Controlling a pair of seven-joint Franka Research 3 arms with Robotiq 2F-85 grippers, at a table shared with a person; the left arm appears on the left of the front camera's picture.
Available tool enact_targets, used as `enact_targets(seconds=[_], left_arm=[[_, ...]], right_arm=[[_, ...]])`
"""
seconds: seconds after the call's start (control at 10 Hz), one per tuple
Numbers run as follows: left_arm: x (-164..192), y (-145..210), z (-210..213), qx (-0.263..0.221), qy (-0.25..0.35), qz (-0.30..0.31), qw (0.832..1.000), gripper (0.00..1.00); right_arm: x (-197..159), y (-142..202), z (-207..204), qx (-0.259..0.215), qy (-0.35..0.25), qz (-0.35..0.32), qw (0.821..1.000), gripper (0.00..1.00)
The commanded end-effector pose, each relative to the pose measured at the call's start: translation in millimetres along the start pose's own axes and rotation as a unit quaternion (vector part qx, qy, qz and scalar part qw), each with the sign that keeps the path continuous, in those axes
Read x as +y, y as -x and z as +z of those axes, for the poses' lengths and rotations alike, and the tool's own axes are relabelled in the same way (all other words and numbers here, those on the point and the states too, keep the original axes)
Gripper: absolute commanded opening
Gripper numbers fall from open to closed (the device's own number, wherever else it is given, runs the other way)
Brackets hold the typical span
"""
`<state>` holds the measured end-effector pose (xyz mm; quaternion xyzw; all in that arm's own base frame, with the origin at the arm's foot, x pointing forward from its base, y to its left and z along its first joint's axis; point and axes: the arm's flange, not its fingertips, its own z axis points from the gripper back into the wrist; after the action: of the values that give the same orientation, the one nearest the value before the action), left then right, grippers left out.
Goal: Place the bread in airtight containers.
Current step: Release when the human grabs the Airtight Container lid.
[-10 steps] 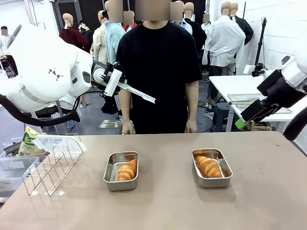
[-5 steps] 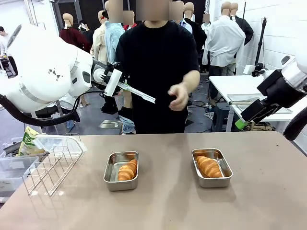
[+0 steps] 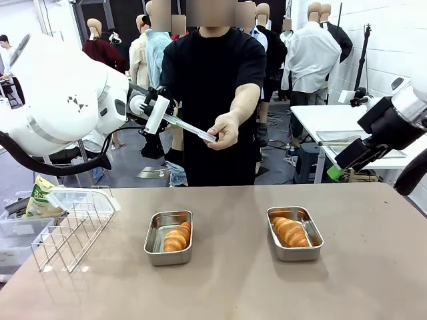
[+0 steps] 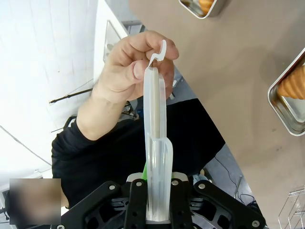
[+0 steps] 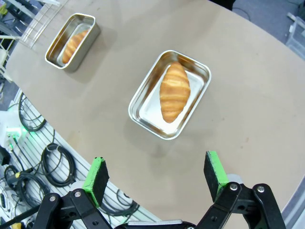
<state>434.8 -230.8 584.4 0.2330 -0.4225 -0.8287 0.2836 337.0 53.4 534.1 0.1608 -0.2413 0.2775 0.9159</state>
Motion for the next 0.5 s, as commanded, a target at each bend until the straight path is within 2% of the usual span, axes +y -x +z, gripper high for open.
enact_targets(seconds=[0.0,0.4], left_arm=[[2.6,1.4,2.5,0.002,-0.002,-0.002,1.0,0.0],[2.6,1.4,2.5,0.002,-0.002,-0.002,1.0,0.0]], right_arm=[[-0.2,0.1,-1.0,-0.002,-0.007,-0.002,1.0,1.0],[-0.2,0.1,-1.0,-0.002,-0.007,-0.002,1.0,1.0]])
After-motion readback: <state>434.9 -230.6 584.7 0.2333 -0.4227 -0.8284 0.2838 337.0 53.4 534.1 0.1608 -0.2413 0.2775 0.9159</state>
